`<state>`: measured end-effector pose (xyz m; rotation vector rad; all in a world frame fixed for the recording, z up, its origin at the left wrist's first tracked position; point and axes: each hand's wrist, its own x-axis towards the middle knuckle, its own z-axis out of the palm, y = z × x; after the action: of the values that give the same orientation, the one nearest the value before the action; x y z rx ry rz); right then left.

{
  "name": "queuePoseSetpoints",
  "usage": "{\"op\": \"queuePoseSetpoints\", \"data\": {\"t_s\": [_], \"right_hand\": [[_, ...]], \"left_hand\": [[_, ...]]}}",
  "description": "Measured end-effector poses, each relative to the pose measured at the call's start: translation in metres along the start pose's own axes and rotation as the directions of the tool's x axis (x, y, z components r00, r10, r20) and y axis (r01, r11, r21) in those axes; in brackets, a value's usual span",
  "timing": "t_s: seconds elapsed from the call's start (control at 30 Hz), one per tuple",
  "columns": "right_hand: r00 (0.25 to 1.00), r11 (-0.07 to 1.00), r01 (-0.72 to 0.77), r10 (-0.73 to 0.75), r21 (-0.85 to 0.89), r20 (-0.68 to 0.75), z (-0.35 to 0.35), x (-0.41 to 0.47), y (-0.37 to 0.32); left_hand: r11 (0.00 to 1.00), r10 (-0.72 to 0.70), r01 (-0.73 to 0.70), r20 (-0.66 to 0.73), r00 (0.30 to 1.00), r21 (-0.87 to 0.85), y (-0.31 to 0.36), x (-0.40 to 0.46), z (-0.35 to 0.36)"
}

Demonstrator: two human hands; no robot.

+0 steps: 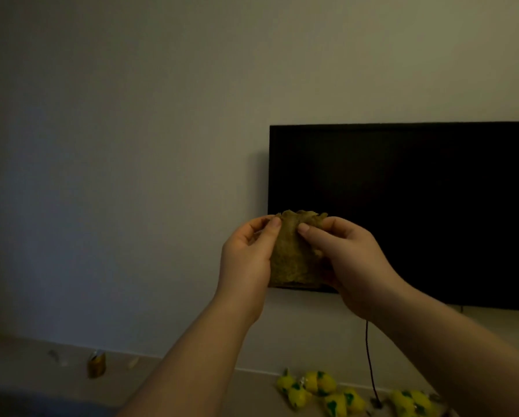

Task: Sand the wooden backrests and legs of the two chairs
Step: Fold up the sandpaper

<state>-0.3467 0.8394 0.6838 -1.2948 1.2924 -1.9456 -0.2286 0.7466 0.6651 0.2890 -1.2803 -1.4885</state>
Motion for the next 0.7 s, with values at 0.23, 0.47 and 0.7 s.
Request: {"op": "queuePoseSetpoints", "data": {"t_s": [0.23, 0.47, 0.7], "right_hand": [[0.999, 0.998, -0.051, 0.051, 0.03, 0.011, 0.046, 0.078, -0.135], [0.996, 0.998, -0.057, 0.057, -0.009, 0.069, 0.094, 0.117, -0.189], [0.999, 0.983, -0.034, 0.038, 0.181, -0.021, 0.123, 0.135, -0.156]], "left_hand": [[1.0, -0.005, 0.005, -0.003, 1.0, 0.016, 0.136, 0.075, 0.032], [0.999, 0.016, -0.018, 0.055, 0.998, 0.041, 0.211, 0.116, 0.012], [0.973, -0.175, 0.179, 0.04, 0.984, -0.149, 0.193, 0.11, -0.026]]}}
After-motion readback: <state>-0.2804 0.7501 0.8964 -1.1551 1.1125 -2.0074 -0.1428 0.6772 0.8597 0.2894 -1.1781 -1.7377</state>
